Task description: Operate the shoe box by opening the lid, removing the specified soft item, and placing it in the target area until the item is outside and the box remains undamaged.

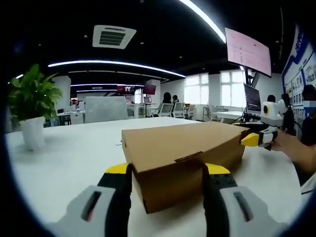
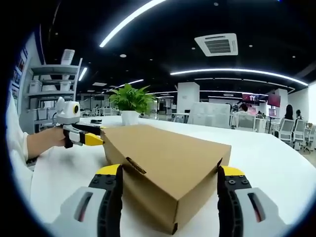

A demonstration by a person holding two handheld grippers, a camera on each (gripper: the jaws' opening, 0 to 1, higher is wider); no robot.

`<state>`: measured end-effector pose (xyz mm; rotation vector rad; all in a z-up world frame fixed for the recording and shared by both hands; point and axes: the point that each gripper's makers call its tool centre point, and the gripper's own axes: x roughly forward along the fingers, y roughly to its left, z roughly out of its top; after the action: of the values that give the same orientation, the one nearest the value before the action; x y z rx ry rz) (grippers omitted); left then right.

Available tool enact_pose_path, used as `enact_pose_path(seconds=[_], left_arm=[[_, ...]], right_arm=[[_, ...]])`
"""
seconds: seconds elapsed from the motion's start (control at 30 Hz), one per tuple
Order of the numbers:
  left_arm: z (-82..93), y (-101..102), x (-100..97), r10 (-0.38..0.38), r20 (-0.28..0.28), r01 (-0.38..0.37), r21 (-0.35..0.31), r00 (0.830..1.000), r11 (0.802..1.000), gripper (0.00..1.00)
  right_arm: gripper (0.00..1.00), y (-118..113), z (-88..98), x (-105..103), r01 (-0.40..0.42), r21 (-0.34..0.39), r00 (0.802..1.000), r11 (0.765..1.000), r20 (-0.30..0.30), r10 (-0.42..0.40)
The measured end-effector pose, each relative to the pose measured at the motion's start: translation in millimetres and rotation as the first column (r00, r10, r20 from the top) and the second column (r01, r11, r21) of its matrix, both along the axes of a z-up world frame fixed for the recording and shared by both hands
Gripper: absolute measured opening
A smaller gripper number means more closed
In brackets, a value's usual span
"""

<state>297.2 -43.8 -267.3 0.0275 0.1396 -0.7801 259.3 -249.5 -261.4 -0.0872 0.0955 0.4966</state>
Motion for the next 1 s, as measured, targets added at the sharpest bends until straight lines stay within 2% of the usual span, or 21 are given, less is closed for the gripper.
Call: enact_pose_path(seconds=[1.0], left_arm=[[0.2,11,-13.3,0.053,0.002,-0.053,0.002,0.999,0.999,0.58]], right_arm=[[0.81,10,-0.8,-3,-0.044,-0.005,0.999,0.999,0.003,0.044]])
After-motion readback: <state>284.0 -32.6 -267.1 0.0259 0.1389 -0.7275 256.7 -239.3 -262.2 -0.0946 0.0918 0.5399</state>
